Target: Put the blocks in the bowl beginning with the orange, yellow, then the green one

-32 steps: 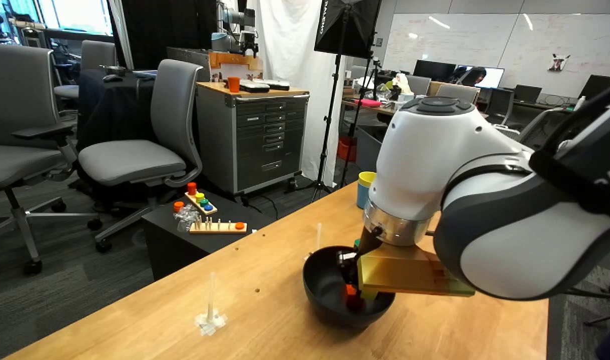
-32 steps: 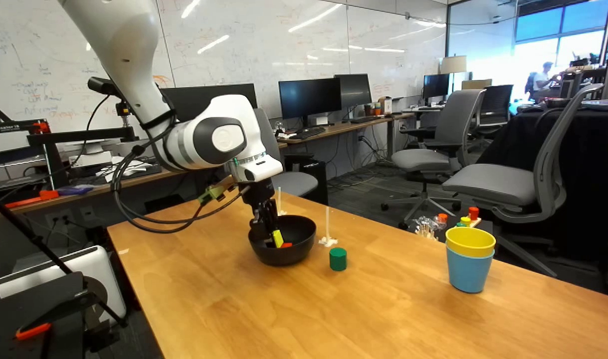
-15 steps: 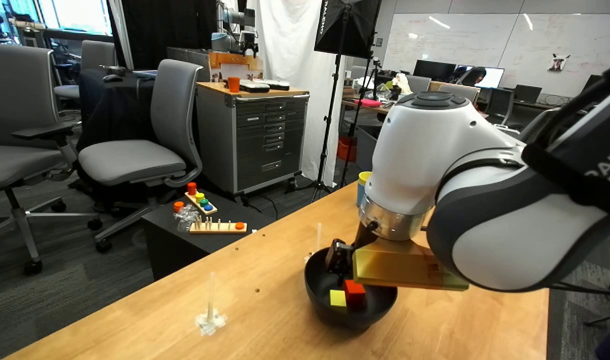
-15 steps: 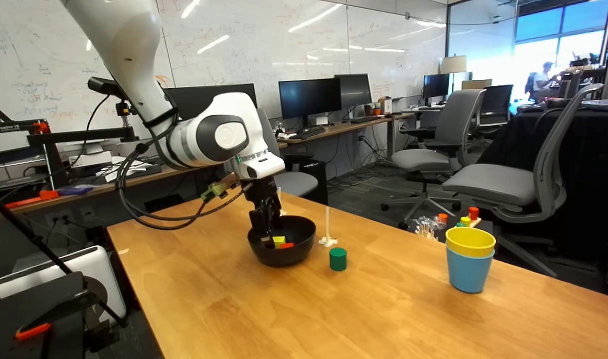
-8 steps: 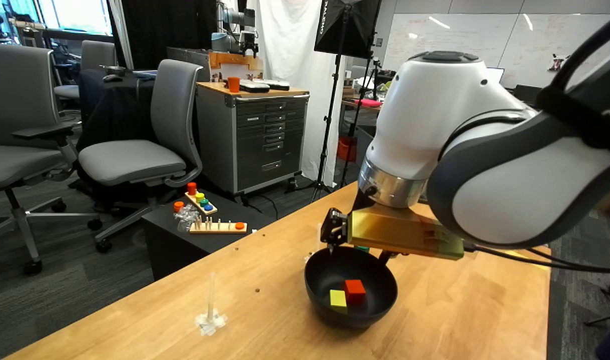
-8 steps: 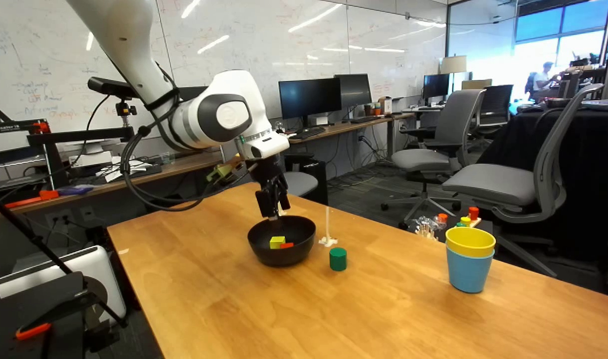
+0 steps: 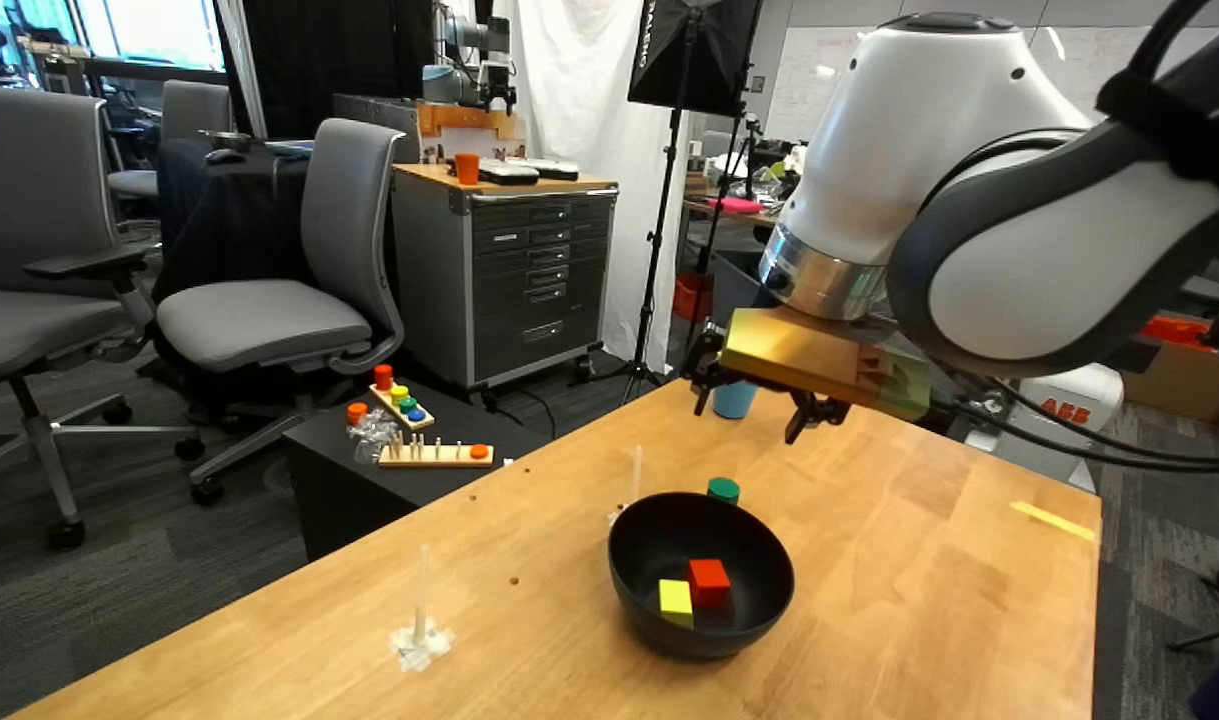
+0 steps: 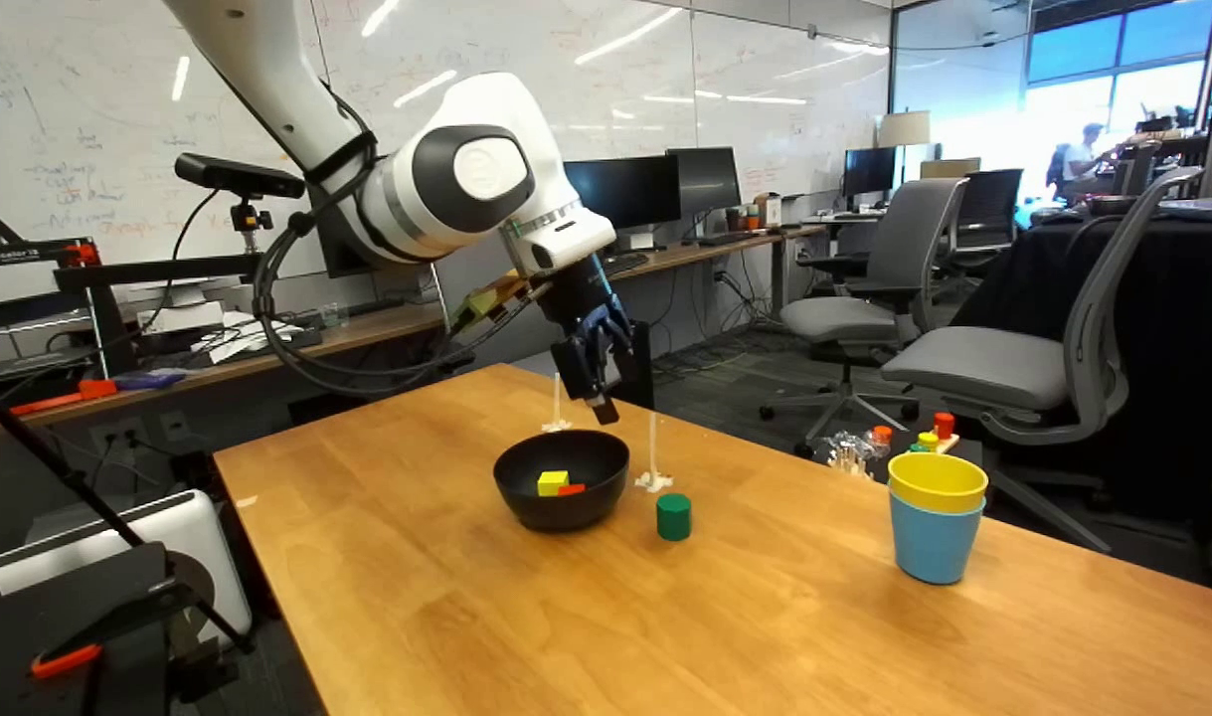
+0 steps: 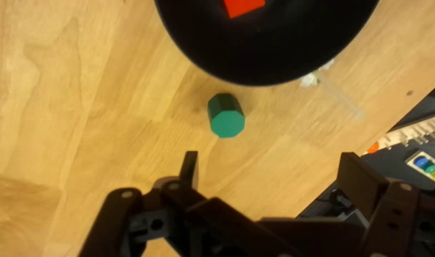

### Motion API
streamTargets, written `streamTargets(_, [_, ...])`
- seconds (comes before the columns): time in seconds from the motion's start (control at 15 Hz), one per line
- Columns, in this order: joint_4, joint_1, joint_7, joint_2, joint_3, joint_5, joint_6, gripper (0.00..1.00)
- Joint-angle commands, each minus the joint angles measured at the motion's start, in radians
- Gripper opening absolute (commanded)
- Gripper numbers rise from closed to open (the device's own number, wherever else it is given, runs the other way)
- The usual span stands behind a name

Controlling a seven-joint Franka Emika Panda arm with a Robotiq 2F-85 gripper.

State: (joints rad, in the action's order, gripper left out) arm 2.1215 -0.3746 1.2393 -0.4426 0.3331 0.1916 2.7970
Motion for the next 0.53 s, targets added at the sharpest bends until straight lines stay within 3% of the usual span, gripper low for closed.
streamTargets(0.0, [-0.022,-0.02,0.158,-0.011,0.085,0.072,0.005,1.0])
streamTargets(0.2, [-0.025,0.018,0.19,-0.01,0.062,0.051,-0.044,1.0])
streamTargets(0.47, [-0.047,0.099,0.159,-0.014,-0.044,-0.037,-0.14,1.0])
